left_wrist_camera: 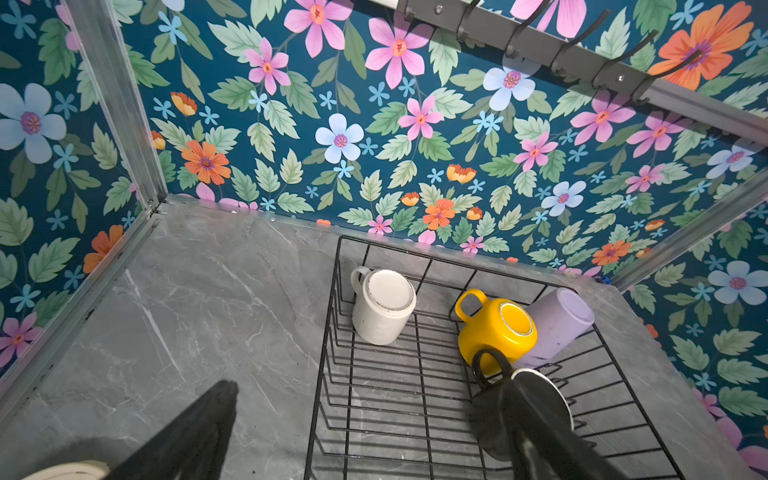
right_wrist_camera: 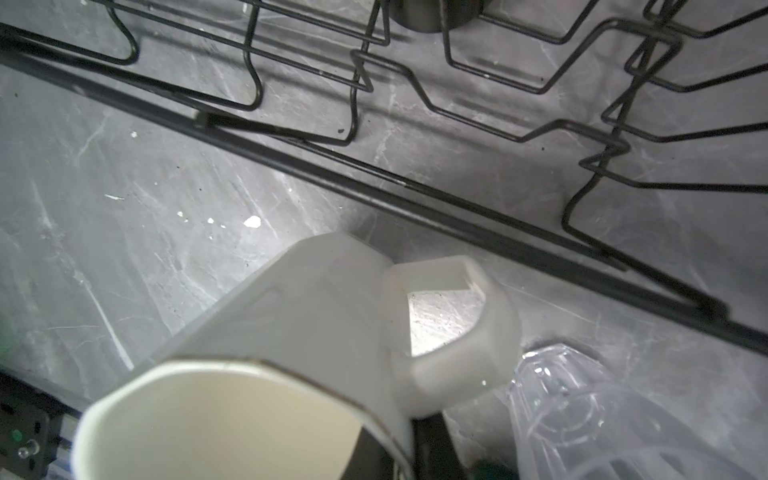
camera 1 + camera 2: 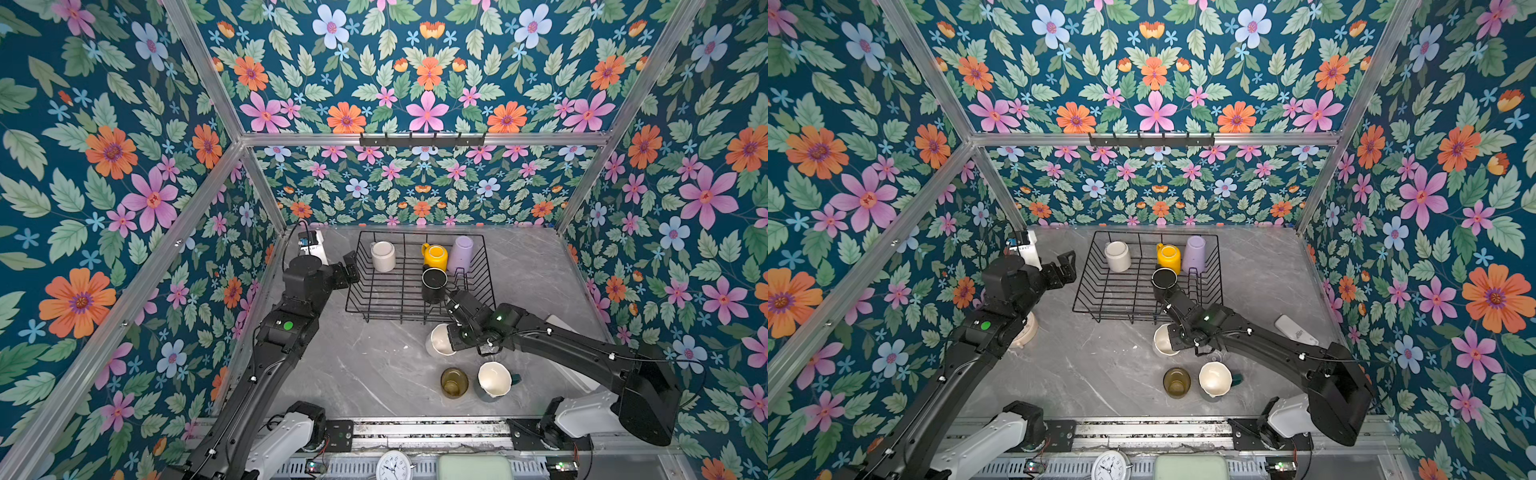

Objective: Load the cups into the dish rack
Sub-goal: 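Lift the cream mug toward the rack while the left gripper reaches toward it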

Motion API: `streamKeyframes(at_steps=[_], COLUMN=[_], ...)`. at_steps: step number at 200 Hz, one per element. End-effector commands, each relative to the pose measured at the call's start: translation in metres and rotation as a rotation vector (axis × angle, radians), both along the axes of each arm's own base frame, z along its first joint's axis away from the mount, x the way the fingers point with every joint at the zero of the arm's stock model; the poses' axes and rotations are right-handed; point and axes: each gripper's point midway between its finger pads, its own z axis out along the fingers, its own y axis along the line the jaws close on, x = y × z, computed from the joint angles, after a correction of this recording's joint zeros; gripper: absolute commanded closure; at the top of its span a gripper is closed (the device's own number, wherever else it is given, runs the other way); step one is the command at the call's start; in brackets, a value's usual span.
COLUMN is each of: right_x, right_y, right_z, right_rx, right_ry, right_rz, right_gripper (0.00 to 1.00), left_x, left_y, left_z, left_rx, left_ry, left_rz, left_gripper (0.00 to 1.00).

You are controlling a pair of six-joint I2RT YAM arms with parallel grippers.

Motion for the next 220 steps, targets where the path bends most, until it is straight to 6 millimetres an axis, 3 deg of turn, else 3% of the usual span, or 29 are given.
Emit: streamKeyframes(at_steps=[1, 40, 105, 139, 171, 220], right_x=[0.005, -0.001, 0.001, 0.014, 0.021, 0.012], right_y=[0.016, 0.035, 0.050, 0.051, 0.043, 0.038], right_z=[0.022, 0.055, 0.107, 0.128, 0.152, 0.198], right_rx=[0.077, 0.220, 0.435, 0.621, 0.690, 0.690], right_ry=[-0.053, -0.092, -0.180, -0.196, -0.347, -0.710], right_rz=[0.038, 0.093, 0.127, 0.113, 0.158, 0.373], right_gripper=[1.00, 1.00, 1.00, 1.00, 1.00, 1.00], left_x=[-0.001, -0.007, -0.029, -0.046, -0.065, -0.086], left_y=[0.004, -0.005, -0.064, -0.084, -0.100, -0.115], left_z=[0.011, 0.009, 0.024, 0.028, 0.030, 0.031], left_rx=[-0.028, -0.078, -0.182, -0.210, -0.244, -0.272], left_ry=[-0.049, -0.053, -0.140, -0.177, -0.203, -0.200], left_rz=[0.021, -0.036, -0.405, -0.558, -0.702, -0.853], left_gripper=[0.00, 0.00, 0.00, 0.00, 0.00, 0.01])
